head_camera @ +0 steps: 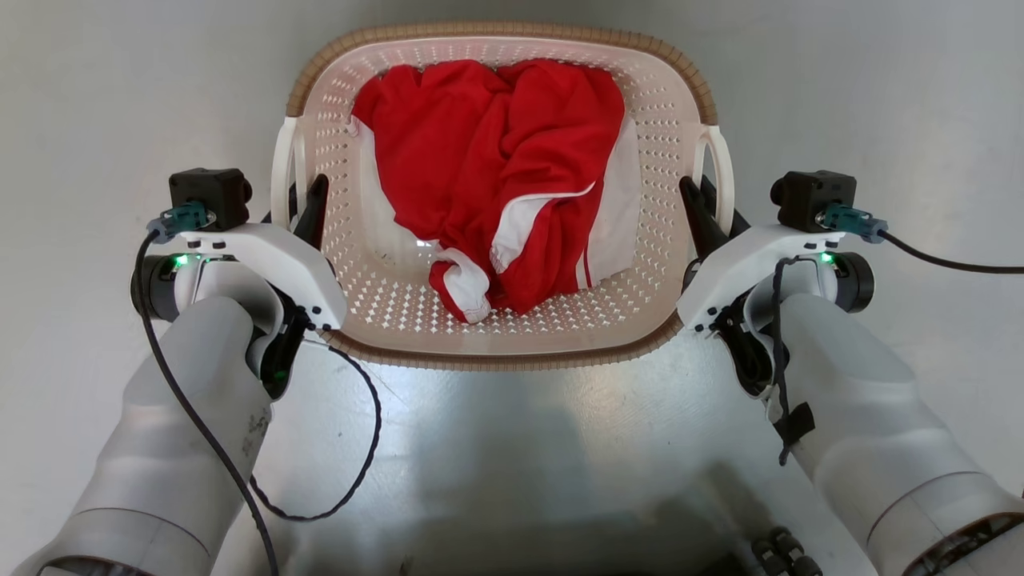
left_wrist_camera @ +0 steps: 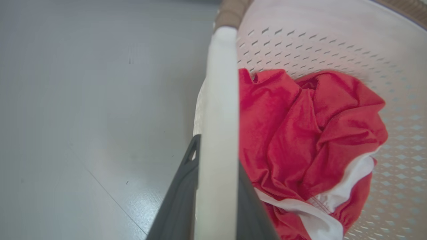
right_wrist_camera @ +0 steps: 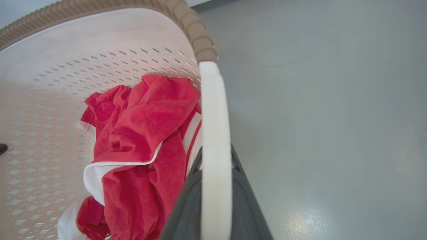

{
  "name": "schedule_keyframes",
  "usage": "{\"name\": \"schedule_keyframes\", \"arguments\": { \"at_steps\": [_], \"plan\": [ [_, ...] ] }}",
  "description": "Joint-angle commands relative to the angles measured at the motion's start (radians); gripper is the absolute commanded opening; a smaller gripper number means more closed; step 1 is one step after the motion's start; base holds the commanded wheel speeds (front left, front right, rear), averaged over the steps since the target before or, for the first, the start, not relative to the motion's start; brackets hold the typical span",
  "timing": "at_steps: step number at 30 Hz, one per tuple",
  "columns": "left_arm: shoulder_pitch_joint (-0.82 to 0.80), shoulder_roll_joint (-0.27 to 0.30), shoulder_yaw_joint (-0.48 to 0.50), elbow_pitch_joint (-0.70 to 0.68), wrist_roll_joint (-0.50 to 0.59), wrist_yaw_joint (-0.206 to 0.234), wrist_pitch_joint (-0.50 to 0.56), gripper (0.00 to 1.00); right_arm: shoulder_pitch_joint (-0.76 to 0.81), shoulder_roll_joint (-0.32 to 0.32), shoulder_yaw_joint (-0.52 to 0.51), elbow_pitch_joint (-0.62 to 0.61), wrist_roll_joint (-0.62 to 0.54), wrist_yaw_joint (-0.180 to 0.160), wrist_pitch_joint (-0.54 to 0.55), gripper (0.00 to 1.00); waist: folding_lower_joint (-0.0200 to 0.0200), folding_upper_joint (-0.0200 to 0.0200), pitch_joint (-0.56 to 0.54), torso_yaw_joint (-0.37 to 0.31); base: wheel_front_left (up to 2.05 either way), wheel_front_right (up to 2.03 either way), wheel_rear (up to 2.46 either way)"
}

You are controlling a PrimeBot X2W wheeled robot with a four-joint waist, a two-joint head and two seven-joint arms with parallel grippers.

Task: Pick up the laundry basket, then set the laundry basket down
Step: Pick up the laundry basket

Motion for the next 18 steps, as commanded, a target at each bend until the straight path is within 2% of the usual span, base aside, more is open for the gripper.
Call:
{"name": "schedule_keyframes", "arguments": {
  "at_steps": [1, 11, 18],
  "plan": [
    [0.023, 0.035, 0.009, 0.000, -0.011, -0.006, -0.006, 0.00, 0.048, 0.006, 0.021, -0.005, 0.009, 0.007, -0.006, 0.00, 0.0000, 0.0000, -0.024, -0.003, 0.00, 0.00, 0.00],
    [0.084, 0.016, -0.081, 0.055, -0.109, -0.006, 0.033, 0.00, 0.121, 0.006, 0.101, 0.012, 0.081, 0.007, -0.006, 0.00, 0.0000, 0.0000, -0.208, -0.014, 0.00, 0.00, 0.00],
    [0.137, 0.001, -0.134, 0.082, -0.180, -0.006, 0.090, 0.00, 0.167, 0.006, 0.186, 0.032, 0.163, 0.007, 0.046, 0.00, 0.0000, 0.0000, -0.354, -0.024, 0.00, 0.00, 0.00]
  ]
}}
